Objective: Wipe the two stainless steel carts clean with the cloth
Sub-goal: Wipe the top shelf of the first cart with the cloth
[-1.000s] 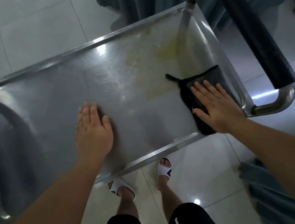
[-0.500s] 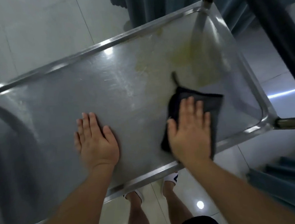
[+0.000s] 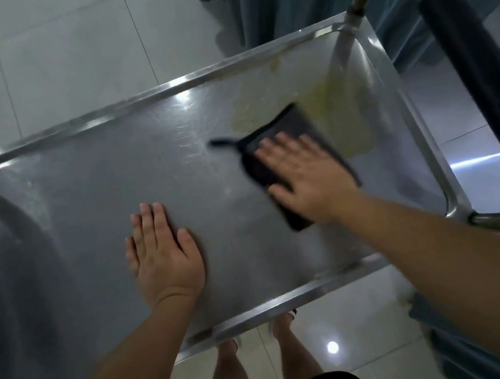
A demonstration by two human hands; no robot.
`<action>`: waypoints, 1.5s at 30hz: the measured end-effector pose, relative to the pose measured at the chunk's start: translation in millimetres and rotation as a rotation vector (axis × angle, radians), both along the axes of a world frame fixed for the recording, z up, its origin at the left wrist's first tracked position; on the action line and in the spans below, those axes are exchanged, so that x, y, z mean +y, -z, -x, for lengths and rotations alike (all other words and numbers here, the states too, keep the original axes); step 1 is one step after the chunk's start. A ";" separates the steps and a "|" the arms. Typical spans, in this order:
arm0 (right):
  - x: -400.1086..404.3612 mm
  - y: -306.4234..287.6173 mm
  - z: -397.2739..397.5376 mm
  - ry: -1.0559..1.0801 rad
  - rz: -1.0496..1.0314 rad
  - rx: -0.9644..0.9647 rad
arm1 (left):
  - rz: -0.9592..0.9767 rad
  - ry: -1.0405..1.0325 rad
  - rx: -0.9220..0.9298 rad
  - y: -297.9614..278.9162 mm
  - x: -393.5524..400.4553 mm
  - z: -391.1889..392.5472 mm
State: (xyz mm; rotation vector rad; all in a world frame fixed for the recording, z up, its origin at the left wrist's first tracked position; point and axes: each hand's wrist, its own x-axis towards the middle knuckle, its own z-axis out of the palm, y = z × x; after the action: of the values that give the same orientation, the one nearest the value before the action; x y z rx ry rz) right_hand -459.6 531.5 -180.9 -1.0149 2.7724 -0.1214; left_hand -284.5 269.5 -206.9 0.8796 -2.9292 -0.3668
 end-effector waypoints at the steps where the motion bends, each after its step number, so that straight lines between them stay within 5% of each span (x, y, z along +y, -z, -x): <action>1: 22.7 -3.3 17.7 0.124 -0.025 0.003 | 0.001 -0.001 -0.003 -0.8 0.3 0.0; 6: 84.9 -9.6 49.3 0.701 -0.040 -0.002 | -0.001 0.004 -0.003 -3.2 3.3 0.6; 11: -7.5 -2.4 19.6 1.189 0.078 0.007 | 0.015 0.007 -0.012 -1.9 2.9 -0.3; 14: -85.2 -0.6 -8.2 0.998 0.086 -0.002 | 0.015 0.014 -0.026 -1.1 1.6 -0.2; 19: -165.3 7.4 -21.5 0.249 0.118 -0.045 | 0.010 -0.006 -0.058 -2.5 2.3 1.4; 24: -142.6 7.4 19.6 -0.284 0.045 -0.070 | 0.000 -0.004 -0.076 -7.1 4.1 1.9; 27: -90.1 4.9 58.2 -0.397 0.004 -0.030 | -0.003 -0.003 -0.073 -9.5 6.1 1.9; 34: 36.9 -6.4 136.0 0.273 -0.068 0.008 | 0.006 -0.008 -0.033 -10.2 8.3 3.4; 40: -30.7 0.8 138.8 1.038 0.057 -0.002 | 0.025 -0.004 -0.011 -6.8 6.0 2.4; 42: -78.4 -0.4 129.8 1.098 0.105 -0.013 | 0.022 0.000 -0.015 -6.7 5.8 2.5; 45: -148.7 -0.8 105.2 0.836 0.106 -0.015 | 0.022 0.002 -0.026 -7.0 4.9 2.9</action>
State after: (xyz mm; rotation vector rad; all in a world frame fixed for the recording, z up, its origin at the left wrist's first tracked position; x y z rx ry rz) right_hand -564.8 382.8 -180.1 0.1888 2.9960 -0.3815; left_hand -287.4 274.4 -199.9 0.8854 -2.9519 -0.3256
